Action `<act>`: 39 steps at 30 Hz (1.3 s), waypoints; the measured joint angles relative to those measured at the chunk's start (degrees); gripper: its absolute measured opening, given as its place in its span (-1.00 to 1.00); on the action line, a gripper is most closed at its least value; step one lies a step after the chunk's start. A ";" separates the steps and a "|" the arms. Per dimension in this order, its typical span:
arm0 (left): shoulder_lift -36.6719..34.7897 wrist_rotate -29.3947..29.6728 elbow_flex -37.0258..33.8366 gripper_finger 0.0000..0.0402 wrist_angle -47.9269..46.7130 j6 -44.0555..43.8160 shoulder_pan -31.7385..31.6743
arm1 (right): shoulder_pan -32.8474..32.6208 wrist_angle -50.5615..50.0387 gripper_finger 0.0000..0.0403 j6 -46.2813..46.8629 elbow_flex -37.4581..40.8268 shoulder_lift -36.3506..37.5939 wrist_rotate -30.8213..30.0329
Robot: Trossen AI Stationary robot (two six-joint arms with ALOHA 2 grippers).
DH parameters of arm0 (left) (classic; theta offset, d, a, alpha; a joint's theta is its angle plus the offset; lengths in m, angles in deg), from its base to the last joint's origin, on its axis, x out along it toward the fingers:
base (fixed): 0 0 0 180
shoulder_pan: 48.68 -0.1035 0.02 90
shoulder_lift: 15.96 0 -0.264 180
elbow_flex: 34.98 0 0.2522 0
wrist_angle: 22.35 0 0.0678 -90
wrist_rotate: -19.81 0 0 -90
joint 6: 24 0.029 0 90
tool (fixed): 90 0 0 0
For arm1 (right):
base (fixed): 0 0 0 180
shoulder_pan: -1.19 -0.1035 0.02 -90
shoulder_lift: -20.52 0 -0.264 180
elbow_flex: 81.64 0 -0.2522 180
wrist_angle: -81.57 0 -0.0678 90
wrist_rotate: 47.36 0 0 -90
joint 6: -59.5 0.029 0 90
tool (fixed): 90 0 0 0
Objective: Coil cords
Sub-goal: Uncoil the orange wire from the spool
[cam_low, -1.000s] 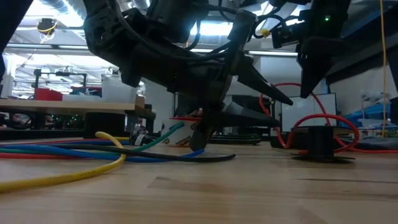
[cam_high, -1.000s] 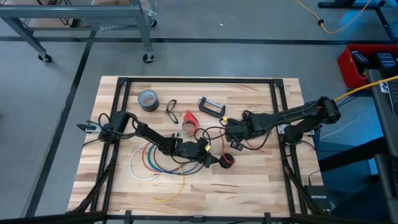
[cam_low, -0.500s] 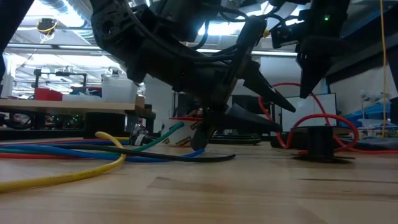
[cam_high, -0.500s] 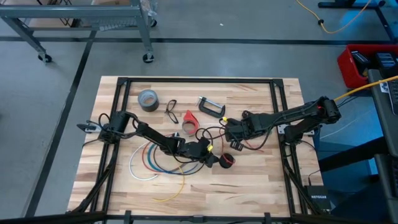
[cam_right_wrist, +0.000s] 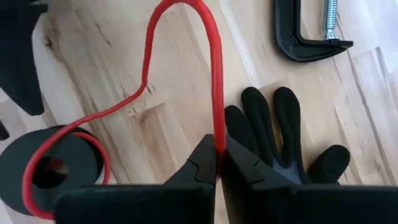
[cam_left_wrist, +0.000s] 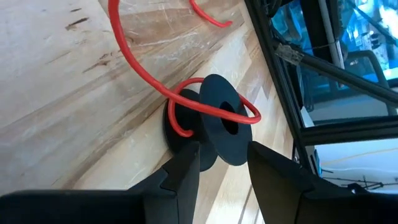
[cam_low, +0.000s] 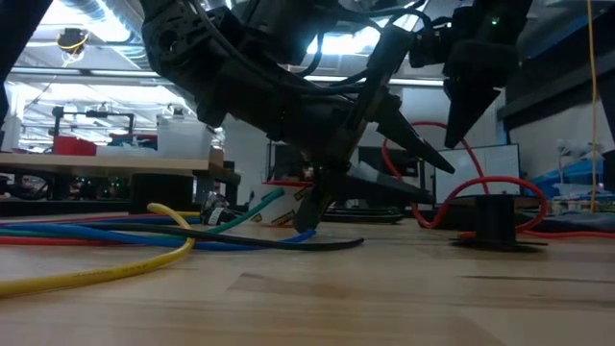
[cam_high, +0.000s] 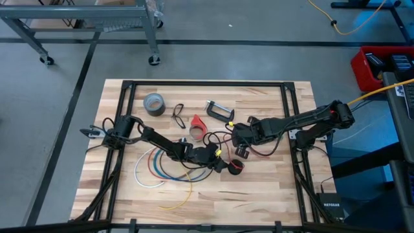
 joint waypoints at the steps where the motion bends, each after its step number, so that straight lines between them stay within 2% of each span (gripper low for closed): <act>1: -0.01 0.02 0.06 -0.37 -0.03 -0.24 0.19 | 0.00 0.00 -0.95 0.00 0.00 0.00 0.44; 14: 7.72 -0.74 10.41 -0.37 0.25 -0.59 1.41 | 0.00 0.10 -0.95 0.02 -0.04 0.00 1.08; 20: 7.77 -1.53 10.51 -0.37 -0.23 -0.43 1.65 | 0.00 0.03 -0.95 -0.11 -0.04 0.00 1.51; 25: 7.79 -4.42 10.48 -0.37 -1.23 -0.28 1.98 | 0.02 -0.33 -0.95 -0.11 -0.04 0.00 1.67; 33: 7.79 -13.08 10.40 -0.37 -1.41 -2.50 1.92 | 0.00 -0.43 -0.95 -0.35 -0.04 0.00 3.20; 39: 7.75 -11.85 10.47 -0.37 -3.25 -2.27 0.98 | 0.01 -0.42 -0.95 -0.35 -0.04 0.00 3.61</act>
